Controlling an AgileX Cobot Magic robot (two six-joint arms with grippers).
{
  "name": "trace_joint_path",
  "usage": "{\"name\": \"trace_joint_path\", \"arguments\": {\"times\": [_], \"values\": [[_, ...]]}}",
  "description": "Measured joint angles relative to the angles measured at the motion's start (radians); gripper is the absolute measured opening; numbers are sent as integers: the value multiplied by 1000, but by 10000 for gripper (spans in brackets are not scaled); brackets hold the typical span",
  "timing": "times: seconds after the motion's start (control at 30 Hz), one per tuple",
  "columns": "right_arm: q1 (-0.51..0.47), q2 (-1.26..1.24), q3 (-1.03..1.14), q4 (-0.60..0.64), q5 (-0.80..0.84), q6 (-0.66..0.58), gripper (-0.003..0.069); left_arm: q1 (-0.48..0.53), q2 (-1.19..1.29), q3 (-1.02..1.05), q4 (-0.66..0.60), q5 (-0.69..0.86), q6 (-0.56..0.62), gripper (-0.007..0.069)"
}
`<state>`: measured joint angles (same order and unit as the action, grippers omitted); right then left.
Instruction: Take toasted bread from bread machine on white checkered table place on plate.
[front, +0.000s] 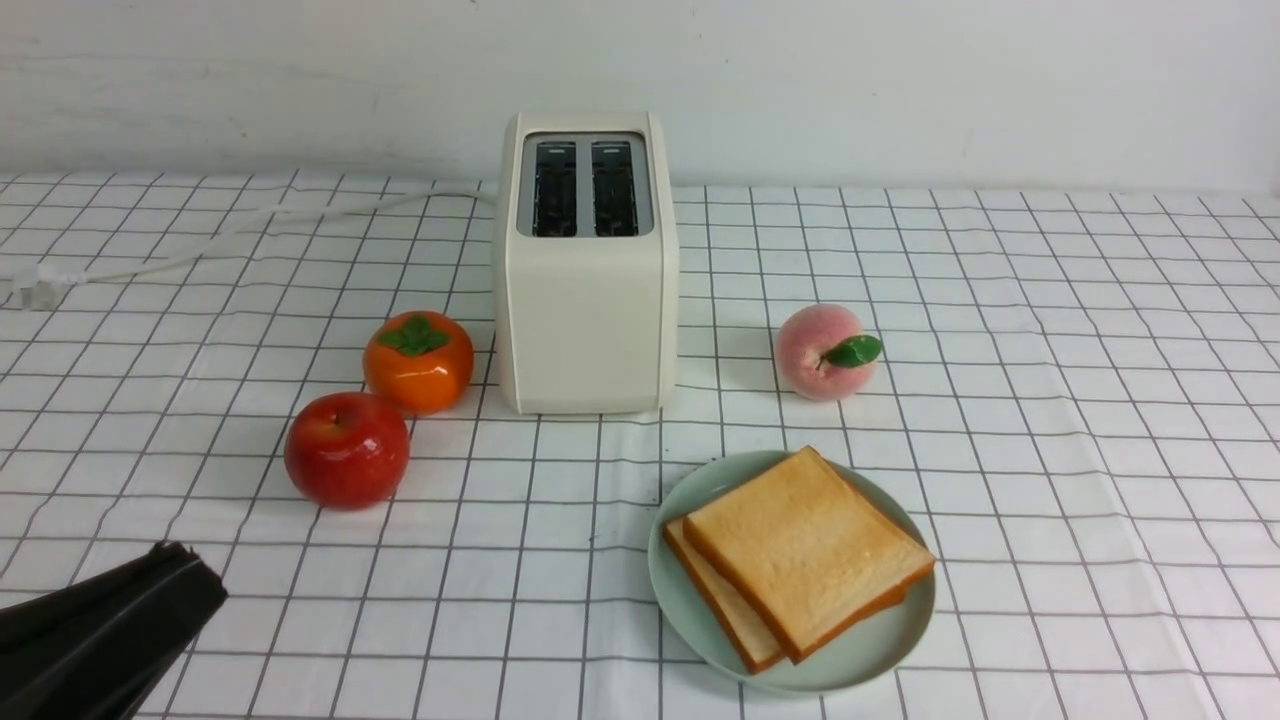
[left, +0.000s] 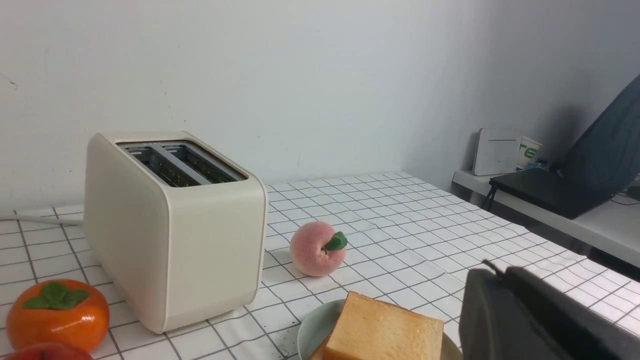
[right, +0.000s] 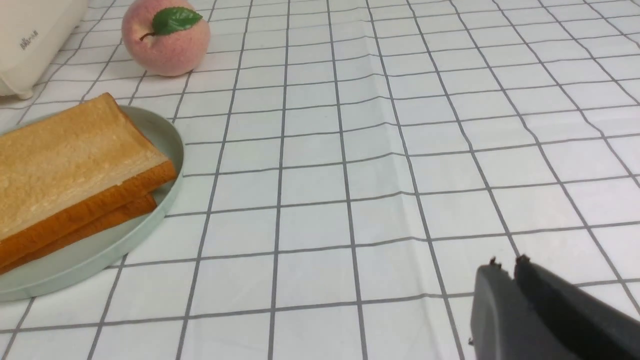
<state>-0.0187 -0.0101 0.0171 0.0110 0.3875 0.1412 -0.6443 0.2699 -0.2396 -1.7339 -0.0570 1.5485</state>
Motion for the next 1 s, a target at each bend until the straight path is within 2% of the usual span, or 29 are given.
{"name": "trace_joint_path", "arguments": {"times": [0.9, 1.0], "values": [[0, 0, 0, 0, 1, 0, 83, 0, 0, 0, 0, -27, 0, 29], [0, 0, 0, 1, 1, 0, 87, 0, 0, 0, 8, -46, -34, 26]]}}
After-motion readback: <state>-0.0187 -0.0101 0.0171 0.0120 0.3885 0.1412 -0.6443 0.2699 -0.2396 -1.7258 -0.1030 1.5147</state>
